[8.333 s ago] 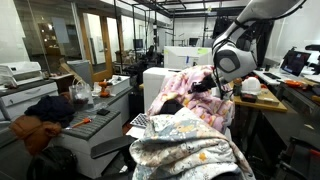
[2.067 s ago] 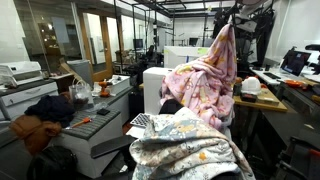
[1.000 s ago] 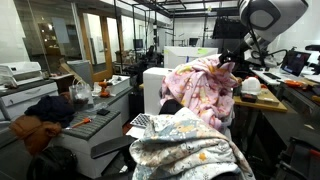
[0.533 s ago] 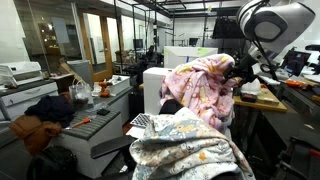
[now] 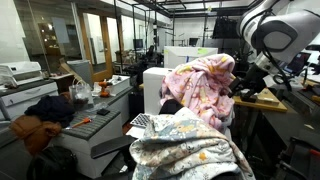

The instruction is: Put the fleece on the boxes

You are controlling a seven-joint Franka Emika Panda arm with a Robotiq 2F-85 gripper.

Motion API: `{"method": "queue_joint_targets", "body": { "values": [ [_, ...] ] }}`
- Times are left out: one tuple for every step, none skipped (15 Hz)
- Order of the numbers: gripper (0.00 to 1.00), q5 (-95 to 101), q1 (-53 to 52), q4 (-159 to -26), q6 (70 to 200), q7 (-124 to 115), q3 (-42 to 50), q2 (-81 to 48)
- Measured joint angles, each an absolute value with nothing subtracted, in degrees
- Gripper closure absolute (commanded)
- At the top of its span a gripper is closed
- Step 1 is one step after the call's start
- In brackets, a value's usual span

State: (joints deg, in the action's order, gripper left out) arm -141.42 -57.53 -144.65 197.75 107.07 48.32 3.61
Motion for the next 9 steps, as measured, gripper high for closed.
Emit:
{"method": "queue_joint_targets", "body": {
  "values": [
    [0.00,-141.4,-58.2,-145.6,197.8,107.1,48.3,3.9],
    [0.00,-141.5,-58.9,-146.5,197.8,107.1,48.5,4.2],
    [0.00,-141.5,-59.6,-147.5,197.8,107.1,48.7,4.2],
    [0.00,-141.5,-60.2,-148.6,197.8,107.1,48.8,4.2],
    [0.00,-141.5,-60.8,-149.5,197.8,107.2,49.0,4.2],
    [0.00,-141.5,-61.3,-150.3,197.8,107.2,49.1,4.2],
    [0.00,-141.5,-61.8,-151.1,197.8,107.5,49.2,4.2],
    [0.00,-141.5,-62.2,-151.9,197.8,107.6,49.3,4.1],
    [0.00,-141.5,-62.5,-152.5,197.8,107.7,49.3,4.1]
  ]
}}
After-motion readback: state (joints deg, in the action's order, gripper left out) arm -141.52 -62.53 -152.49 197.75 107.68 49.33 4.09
